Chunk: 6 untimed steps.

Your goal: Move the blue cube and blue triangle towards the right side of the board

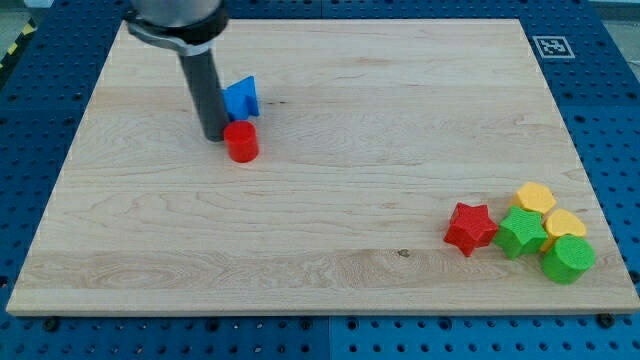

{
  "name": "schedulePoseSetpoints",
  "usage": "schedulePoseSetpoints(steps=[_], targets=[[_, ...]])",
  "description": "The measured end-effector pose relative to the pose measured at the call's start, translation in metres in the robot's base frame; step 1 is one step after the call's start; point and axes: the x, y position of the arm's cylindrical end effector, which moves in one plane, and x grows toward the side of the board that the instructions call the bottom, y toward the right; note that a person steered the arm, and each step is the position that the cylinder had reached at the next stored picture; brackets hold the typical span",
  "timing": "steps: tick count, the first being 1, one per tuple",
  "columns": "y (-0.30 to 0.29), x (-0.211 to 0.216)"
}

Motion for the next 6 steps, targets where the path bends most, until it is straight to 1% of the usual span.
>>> schedulePoseSetpoints(steps=[1,3,4,5,6], targets=[[-0.012,0.0],[-0.015,-0.038],[-0.009,-0.055],[0.011,-0.063],[0.033,-0.081]])
